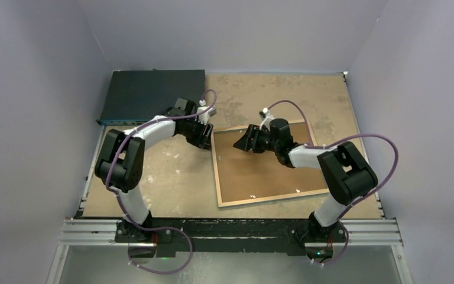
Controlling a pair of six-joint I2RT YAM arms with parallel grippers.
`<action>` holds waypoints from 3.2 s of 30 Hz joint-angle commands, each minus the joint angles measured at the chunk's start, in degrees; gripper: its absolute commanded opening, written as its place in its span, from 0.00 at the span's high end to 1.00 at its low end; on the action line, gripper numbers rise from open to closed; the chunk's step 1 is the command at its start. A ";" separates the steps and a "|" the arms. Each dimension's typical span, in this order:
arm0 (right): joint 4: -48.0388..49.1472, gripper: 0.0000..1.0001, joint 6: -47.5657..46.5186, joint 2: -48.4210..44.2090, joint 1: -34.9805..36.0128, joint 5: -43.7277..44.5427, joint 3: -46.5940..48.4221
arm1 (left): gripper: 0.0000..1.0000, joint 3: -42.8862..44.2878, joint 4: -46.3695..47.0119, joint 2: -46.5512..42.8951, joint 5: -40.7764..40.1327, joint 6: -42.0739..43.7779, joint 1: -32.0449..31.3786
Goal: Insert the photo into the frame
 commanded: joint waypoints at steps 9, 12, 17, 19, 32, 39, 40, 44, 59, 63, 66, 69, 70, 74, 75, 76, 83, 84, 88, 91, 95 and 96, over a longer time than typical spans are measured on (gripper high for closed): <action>13.78 0.44 2.12 9.23 6.96 -10.25 4.64 | 0.75 -0.56 7.29 4.38 5.25 -6.23 0.48; 14.42 0.45 2.62 10.68 7.75 -10.48 4.58 | 0.78 -0.98 7.54 4.96 4.80 -5.92 0.48; 15.83 0.48 3.00 12.97 9.12 -11.26 4.54 | 0.81 -1.91 7.78 5.40 4.47 -5.58 0.56; 15.85 0.49 2.95 13.80 10.01 -11.20 4.76 | 0.83 -1.92 7.61 5.58 4.34 -5.40 0.55; 15.67 0.51 2.61 15.58 12.17 -10.21 4.83 | 0.92 -2.95 8.03 5.33 4.37 -5.65 0.51; 13.90 0.52 1.49 16.06 12.17 -10.12 6.41 | 0.94 -3.35 8.36 5.18 4.51 -5.66 0.53; 13.19 0.52 1.26 15.85 12.12 -10.36 6.65 | 0.94 -3.43 8.38 5.08 4.58 -5.66 0.50; 10.32 0.52 -0.09 14.80 11.88 -10.95 6.92 | 0.95 -3.54 8.53 4.84 4.64 -5.81 0.51; 7.94 0.52 -2.72 15.80 10.80 -10.03 7.49 | 0.98 -4.21 8.84 4.48 4.86 -5.99 0.48; 8.48 0.53 -3.22 16.49 10.84 -9.54 8.23 | 0.99 -4.13 8.94 4.32 5.07 -6.20 0.47; 8.87 0.53 -3.26 16.80 10.82 -9.29 8.16 | 0.99 -4.26 8.95 4.32 5.17 -6.22 0.47; 10.28 0.54 -2.98 17.55 10.80 -8.67 8.03 | 0.99 -4.37 8.94 4.33 5.12 -6.19 0.47; 10.97 0.54 -2.58 17.91 10.80 -8.86 8.02 | 0.99 -4.25 9.00 4.34 5.12 -6.17 0.47; 13.02 0.55 -1.07 18.82 10.93 -9.48 7.60 | 1.00 -4.27 9.05 4.36 5.12 -6.16 0.47; 13.30 0.55 -0.90 18.81 10.97 -9.63 7.49 | 1.00 -4.29 9.00 4.36 5.12 -6.12 0.47; 13.44 0.56 -0.84 18.84 10.97 -9.68 7.34 | 1.00 -4.29 9.07 4.32 5.12 -6.13 0.47; 14.93 0.56 0.34 19.37 11.45 -9.37 6.60 | 1.00 -4.14 8.99 4.47 5.21 -6.00 0.47; 15.23 0.57 0.63 19.41 11.64 -8.97 6.53 | 1.00 -4.21 9.06 4.39 5.21 -6.00 0.43; 16.91 0.58 1.73 19.49 12.34 -7.21 5.99 | 1.00 -4.21 8.78 4.28 5.05 -5.85 0.48; 17.28 0.58 2.08 19.36 12.77 -5.67 5.91 | 1.00 -4.14 8.64 4.27 4.97 -5.71 0.47; 17.51 0.59 2.32 19.25 12.92 -4.60 6.27 | 1.00 -4.20 8.61 4.14 4.95 -5.71 0.42; 17.57 0.59 2.45 19.38 12.91 -4.55 6.38 | 1.00 -4.19 8.59 4.18 4.95 -5.73 0.47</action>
